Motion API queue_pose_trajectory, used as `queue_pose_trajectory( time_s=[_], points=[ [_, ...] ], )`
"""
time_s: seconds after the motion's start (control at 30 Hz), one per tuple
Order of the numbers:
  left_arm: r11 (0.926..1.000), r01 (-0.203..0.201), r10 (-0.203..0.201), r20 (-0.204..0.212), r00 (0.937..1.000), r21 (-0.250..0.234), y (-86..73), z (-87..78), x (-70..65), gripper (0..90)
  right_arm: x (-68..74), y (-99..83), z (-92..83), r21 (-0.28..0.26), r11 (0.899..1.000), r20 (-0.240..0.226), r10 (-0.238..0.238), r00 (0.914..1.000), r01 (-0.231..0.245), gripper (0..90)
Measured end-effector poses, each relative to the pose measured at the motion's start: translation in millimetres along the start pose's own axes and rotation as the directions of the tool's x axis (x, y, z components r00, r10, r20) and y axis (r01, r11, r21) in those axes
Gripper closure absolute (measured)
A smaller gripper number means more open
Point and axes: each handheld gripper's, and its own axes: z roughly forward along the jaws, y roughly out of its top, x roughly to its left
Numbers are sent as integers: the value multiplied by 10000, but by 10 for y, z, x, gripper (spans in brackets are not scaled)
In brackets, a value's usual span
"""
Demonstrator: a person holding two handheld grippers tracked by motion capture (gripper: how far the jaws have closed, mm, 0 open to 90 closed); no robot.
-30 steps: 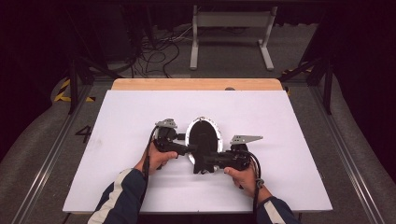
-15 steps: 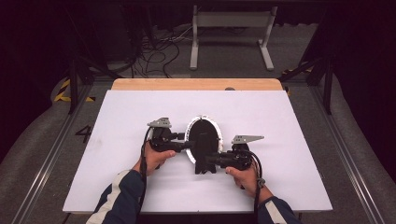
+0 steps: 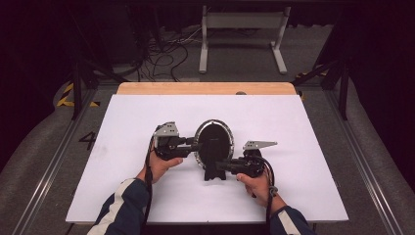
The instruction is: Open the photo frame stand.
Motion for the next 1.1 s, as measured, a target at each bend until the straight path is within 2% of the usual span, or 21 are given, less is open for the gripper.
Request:
queue_pose_trajectory(
  time_s=[0.1,0.2,0.27,0.33,0.43,0.5,0.53,0.6,0.67,0.73,0.77,0.8,0.93,1.03,1.1],
  points=[
    [9993,-369,368,-358,9987,-40,44,-11,-51,677,4,16,-13,-105,9999,-54,53,10000,-54,750],
    [9966,-792,771,-803,9938,-241,91,-37,-96,694,30,38,-25,-170,9999,-39,-27,10000,27,753],
    [9940,-1023,979,-1043,9897,-381,119,-55,-122,720,69,62,-33,-122,9997,50,-232,9997,233,763],
    [9889,-1470,1427,-1322,9809,-234,145,-65,-155,729,95,73,-35,-129,9993,104,-338,9994,339,762],
    [9840,-1771,1728,-1312,9762,-218,149,-84,-196,740,87,77,-37,-36,9994,225,-346,9991,347,764],
    [9824,-1858,1821,-1200,9759,-197,143,-96,-207,747,81,75,-37,43,9993,333,-363,9988,362,766],
    [9824,-1859,1825,-1151,9764,-190,135,-104,-211,749,77,71,-36,113,9992,351,-374,9987,370,767],
    [9854,-1680,1643,-993,9814,-291,107,-118,-198,749,89,65,-30,184,9986,368,-507,9980,500,767],
    [9905,-1261,1228,-604,9906,-554,53,-134,-161,746,105,65,-18,255,9978,428,-624,9971,613,769],
    [9935,-931,927,-90,9957,-656,21,-132,-135,704,114,58,-10,323,9972,478,-692,9965,677,770],
    [9949,-893,896,30,9960,-476,7,-113,-136,683,117,53,-5,364,9967,482,-738,9961,721,771],
    [9938,-1063,1065,45,9943,-319,-8,-93,-139,663,121,44,2,454,9962,464,-764,9960,743,771],
    [9955,-856,861,105,9962,-401,-42,-71,-134,651,134,42,3,465,9956,499,-832,9953,809,773],
    [9956,-899,902,119,9958,-248,-90,-34,-145,637,136,33,3,479,9951,477,-889,9949,867,774],
    [9957,-834,843,215,9962,-403,-120,-30,-142,648,142,25,7,546,9942,446,-949,9945,924,774]
  ],
)
